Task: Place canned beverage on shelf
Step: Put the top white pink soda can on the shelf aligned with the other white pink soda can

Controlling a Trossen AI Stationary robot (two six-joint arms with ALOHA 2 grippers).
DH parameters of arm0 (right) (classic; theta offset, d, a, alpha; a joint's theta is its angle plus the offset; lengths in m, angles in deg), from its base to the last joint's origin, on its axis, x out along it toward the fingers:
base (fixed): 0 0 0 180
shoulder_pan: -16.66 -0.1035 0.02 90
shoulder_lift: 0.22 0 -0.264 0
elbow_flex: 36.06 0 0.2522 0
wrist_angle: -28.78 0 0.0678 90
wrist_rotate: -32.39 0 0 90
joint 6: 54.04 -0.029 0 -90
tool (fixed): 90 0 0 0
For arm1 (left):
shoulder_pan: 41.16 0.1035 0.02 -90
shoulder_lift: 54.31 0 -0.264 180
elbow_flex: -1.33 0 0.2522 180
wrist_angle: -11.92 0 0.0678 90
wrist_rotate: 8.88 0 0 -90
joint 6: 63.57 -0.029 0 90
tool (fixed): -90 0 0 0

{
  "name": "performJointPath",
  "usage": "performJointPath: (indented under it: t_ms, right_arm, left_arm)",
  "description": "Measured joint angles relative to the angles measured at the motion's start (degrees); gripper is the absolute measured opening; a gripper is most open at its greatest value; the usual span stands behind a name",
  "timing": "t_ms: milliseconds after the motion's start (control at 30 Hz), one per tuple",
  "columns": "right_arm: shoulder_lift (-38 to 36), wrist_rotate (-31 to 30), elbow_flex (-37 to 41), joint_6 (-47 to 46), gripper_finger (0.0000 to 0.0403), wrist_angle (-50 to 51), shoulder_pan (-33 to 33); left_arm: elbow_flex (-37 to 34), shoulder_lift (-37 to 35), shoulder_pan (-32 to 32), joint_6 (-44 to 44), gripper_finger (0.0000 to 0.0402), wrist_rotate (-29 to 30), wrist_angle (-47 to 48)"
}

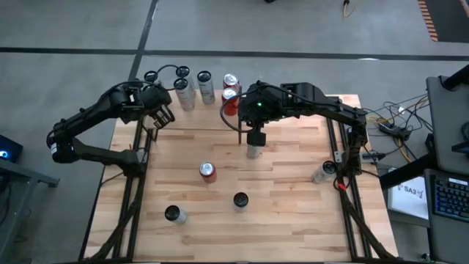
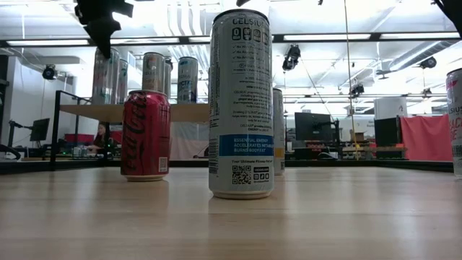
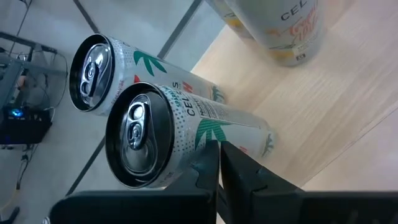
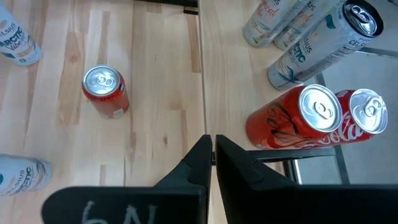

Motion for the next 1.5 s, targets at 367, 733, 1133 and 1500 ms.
performJointPath:
  t_ms: [367, 733, 1133, 1500]
  right_arm:
    - [0.0, 0.0, 0.0, -0.1, 0.0013, 0.0, 0.0]
    - [0.0, 0.0, 0.0, -0.1, 0.0013, 0.3, 0.0]
    - [0.0, 0.0, 0.0, -0.2, 0.0013, 0.3, 0.0]
    - [0.0, 0.0, 0.0, -0.5, 0.0013, 0.3, 0.0]
  left_arm:
    - [0.2, -0.1, 0.1, -1.4, 0.0000, -4.1, 1.1]
    - [-0.7, 0.3, 0.2, -1.8, 0.0000, -1.9, 4.3]
    - [-0.7, 1.7, 1.1, -0.6, 0.0000, -1.4, 1.0]
    - [-0.7, 2.2, 1.6, -0.4, 0.0000, 4.2, 0.0]
